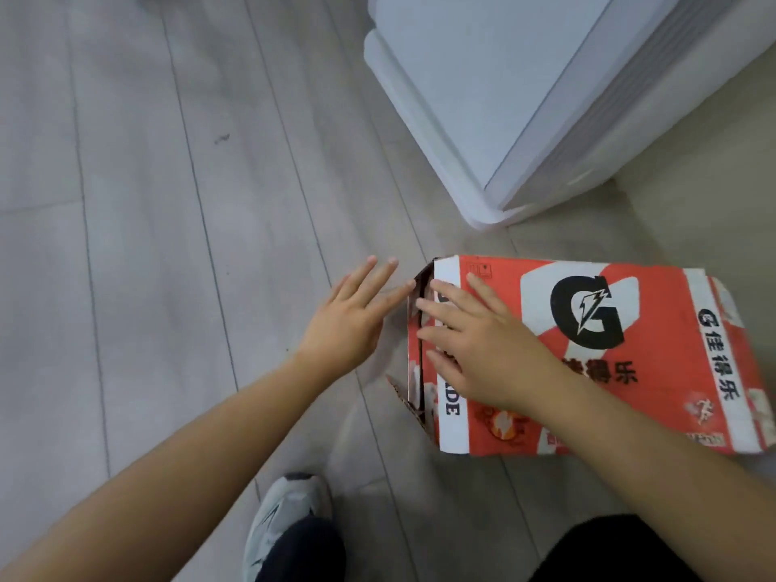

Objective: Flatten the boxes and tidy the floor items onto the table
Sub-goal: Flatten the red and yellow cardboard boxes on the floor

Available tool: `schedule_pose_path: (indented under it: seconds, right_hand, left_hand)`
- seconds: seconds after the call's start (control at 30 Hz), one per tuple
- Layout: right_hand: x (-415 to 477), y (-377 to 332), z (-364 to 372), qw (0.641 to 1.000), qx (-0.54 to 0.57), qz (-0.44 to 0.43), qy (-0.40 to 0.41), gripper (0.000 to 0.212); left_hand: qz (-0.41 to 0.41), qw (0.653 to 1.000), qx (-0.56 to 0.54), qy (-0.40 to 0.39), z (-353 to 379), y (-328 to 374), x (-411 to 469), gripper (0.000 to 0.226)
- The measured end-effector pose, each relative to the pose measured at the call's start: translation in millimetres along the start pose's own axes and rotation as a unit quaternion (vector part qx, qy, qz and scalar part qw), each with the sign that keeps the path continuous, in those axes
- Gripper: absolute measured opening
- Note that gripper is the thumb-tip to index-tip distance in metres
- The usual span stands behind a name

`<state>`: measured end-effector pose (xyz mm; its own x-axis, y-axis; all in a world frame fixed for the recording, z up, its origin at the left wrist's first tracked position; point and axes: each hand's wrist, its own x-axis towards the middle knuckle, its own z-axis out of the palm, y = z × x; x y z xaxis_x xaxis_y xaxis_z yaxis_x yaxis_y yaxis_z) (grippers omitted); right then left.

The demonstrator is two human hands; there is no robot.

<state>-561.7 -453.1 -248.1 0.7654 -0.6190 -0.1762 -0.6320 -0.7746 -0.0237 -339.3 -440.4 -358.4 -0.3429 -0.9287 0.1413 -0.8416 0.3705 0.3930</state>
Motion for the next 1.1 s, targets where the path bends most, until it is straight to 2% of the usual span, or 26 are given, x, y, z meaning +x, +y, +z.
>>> schedule_pose_path:
  seconds: [0.1,0.2,0.3,0.37,0.43,0.53,0.6,0.67,0.73,0.83,0.97,1.1]
  right_hand:
    - [-3.4,-7.4,6.5,0.998,-0.025,-0.029,-0.048,0.039]
    - [-4.1,-6.5,8.9,0.998,-0.032,-0.039,-0.039,0.036]
    - [-5.3,-1.7,11.6,0.999,-0.006,-0.043,-0.018,0.032]
    - [-7.5,0.1,15.4,0.999,0.02,-0.05,-0.004,0.029]
    - [-10.1,1.2,19.7,0.997,0.048,-0.057,0.017,0.025]
    - [-14.2,2.7,25.4,0.993,0.087,-0.059,0.051,0.02]
    - [-14.8,2.7,27.1,0.991,0.102,-0.044,0.071,0.024]
    - [-14.3,0.4,28.4,0.99,0.107,-0.024,0.084,0.029]
    - [-13.8,-3.6,30.6,0.991,0.104,-0.019,0.083,0.033]
    - [-14.7,-6.2,32.5,0.991,0.101,-0.024,0.079,0.035]
    - [-16.0,-5.6,32.8,0.992,0.101,-0.018,0.074,0.036]
    - [-15.3,-6.3,32.1,0.992,0.099,-0.019,0.071,0.037]
  left_hand:
    - [-0.014,0.999,0.006,0.048,2.1,-4.8,5.6,0.06]
    - [-0.024,0.99,0.038,0.136,7.3,-3.5,9.0,0.05]
    - [0.045,0.985,-0.009,0.167,16.3,5.0,-3.2,0.036]
    - [0.064,0.983,-0.114,0.129,22.0,17.3,-22.0,0.031]
    - [0.027,0.973,-0.222,0.052,17.3,29.5,-38.4,0.033]
    - [-0.027,0.955,-0.287,-0.075,2.9,33.3,-51.2,0.034]
    - [-0.072,0.916,-0.349,-0.183,-3.6,31.6,-54.9,0.039]
    - [-0.122,0.84,-0.441,-0.29,-4.8,36.5,-56.9,0.055]
    - [-0.159,0.782,-0.498,-0.338,1.3,48.5,-58.6,0.072]
    - [-0.228,0.732,-0.569,-0.298,12.2,67.1,-57.3,0.085]
    - [-0.291,0.657,-0.652,-0.241,16.4,73.4,-55.7,0.067]
    - [-0.33,0.582,-0.71,-0.218,18.1,69.1,-57.9,0.066]
